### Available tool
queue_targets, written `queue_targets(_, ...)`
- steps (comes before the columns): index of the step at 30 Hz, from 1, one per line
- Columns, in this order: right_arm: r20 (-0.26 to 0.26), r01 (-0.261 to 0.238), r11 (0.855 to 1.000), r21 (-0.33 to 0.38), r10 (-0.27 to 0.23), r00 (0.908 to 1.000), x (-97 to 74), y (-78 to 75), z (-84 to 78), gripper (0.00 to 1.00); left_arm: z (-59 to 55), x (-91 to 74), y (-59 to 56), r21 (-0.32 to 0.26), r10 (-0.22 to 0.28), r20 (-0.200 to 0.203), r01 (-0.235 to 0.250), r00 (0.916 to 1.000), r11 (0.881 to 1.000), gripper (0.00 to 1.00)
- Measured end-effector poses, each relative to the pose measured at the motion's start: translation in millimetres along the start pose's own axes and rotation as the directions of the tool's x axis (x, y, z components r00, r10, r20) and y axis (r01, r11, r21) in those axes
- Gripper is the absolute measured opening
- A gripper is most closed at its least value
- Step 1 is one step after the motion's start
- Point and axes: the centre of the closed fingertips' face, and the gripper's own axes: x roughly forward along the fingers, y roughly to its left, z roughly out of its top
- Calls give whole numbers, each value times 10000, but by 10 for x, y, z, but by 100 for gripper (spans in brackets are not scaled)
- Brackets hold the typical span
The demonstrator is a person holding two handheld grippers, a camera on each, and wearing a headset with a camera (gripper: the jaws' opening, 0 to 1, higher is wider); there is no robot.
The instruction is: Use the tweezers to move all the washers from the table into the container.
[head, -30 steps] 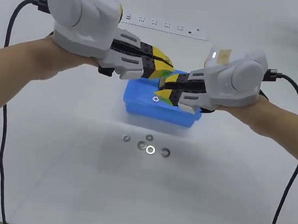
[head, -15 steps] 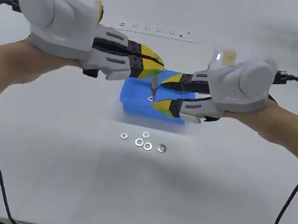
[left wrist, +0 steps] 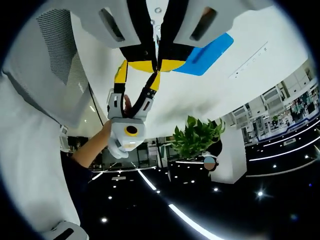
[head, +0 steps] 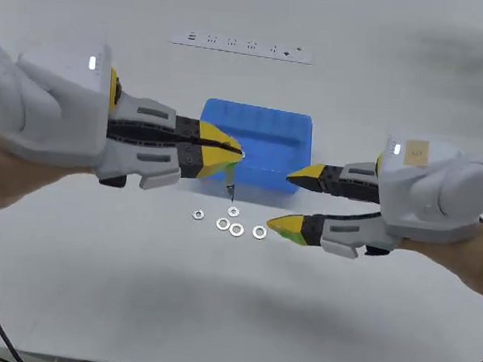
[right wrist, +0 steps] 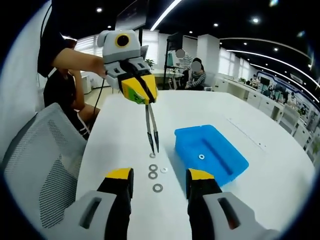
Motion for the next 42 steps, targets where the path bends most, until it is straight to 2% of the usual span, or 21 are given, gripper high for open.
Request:
queue_targets(2,-13,144,9999,96,-144,9999,-13,28,-41,52,-49,-14,-9,43,45,-47,-45,10000,10000,5)
queue_targets(5,46,241,9996,176,-241,9997,-34,70,-89,58,-93,-27,-8,-117,55,-18,-56,10000,9999,5)
queue_targets(8,-212,335,9993,134,-332,9992,-44,116,-170,69,-118,-4,-28,-202,23,19,-22,10000,9998,5)
queue_targets(9,-253,272,9993,237,-266,9993,-47,138,-187,73,-129,8,-30,-223,-10,25,11,10000,9998,5)
queue_targets(10,-255,-38,9975,707,56,9997,-45,214,-199,79,-146,35,-55,-304,-109,27,109,9999,9995,5)
queue_targets(12,36,-333,9890,1440,331,9994,-42,316,-190,89,-179,72,-72,-270,-161,-45,160,9999,9995,5)
queue_targets(15,-358,-424,9903,1320,475,9982,-33,403,-287,100,-229,118,-75,-304,-236,-119,232,9997,9993,5)
queue_targets(17,-707,-585,9917,1147,669,9953,-46,479,-372,100,-227,149,-95,-284,-286,-42,285,9996,9992,5)
queue_targets(21,-903,-634,9910,1183,743,9931,-71,530,-459,100,-274,198,-132,-317,-529,-121,525,9985,9981,5)
queue_targets(30,-822,-499,9862,1576,634,9946,-92,485,-491,100,-381,275,-197,-381,-733,-362,719,9967,9967,5)
queue_targets(36,-824,-624,9844,1645,767,9936,-68,500,-494,99,-391,293,-204,-463,-735,-354,718,9967,9963,5)
queue_targets(42,-826,-706,9838,1651,851,9929,-47,521,-486,99,-464,308,-240,-329,-806,-677,785,9944,9964,5)
